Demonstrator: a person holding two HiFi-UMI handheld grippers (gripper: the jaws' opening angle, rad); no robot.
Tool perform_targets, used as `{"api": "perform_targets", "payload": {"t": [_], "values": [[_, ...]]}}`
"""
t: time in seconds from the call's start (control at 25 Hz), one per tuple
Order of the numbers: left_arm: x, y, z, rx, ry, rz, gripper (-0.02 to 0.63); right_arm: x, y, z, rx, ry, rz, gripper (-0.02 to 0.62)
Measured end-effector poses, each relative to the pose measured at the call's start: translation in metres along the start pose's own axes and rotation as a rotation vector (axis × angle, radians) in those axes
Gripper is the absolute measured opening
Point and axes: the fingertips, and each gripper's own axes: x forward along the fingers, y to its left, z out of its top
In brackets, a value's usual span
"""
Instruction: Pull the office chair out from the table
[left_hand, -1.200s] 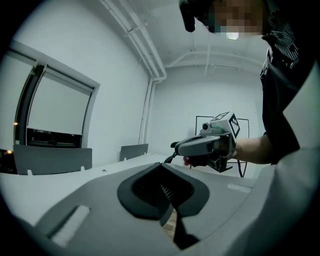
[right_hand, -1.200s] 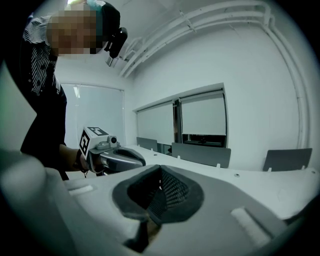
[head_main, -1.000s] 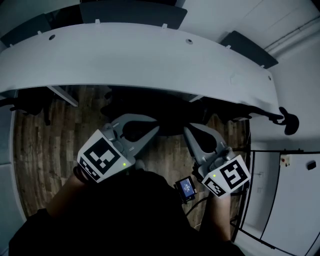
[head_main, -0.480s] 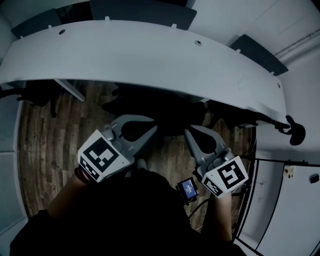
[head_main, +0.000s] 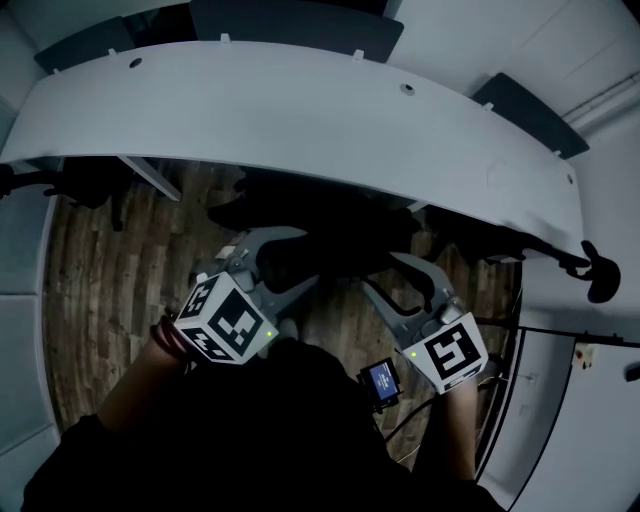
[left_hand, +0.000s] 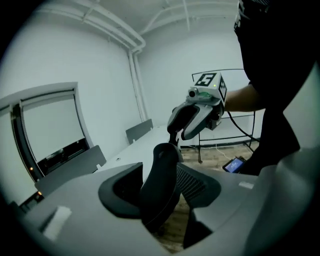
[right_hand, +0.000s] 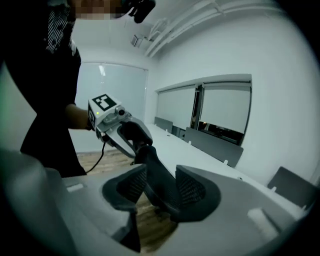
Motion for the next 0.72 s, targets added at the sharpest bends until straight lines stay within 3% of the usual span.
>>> {"api": "perform_targets", "payload": {"t": [0.24, 0.44, 0.6, 0.72], "values": [[0.011, -0.022, -0.015, 0.236, 0.156, -0.064, 0.281, 0.011, 0.014, -0.028, -0.257, 0.190, 0.038, 0.247], [0.013, -0.028, -0.030, 0.311, 0.245, -0.107, 0.327, 0.020, 0.011, -0.039, -0.356, 0.245, 0.044, 0.261], [0.019, -0.025, -0.043, 0.429, 0.329, -0.096, 0.330, 0.032, 0.011, -0.059, -0.486, 0.322, 0.045, 0.261], [0.027, -0.021, -0.057, 0.495, 0.421, -0.111, 0.334, 0.039, 0.013, -0.065, -0.509, 0.353, 0.079, 0.261]]}}
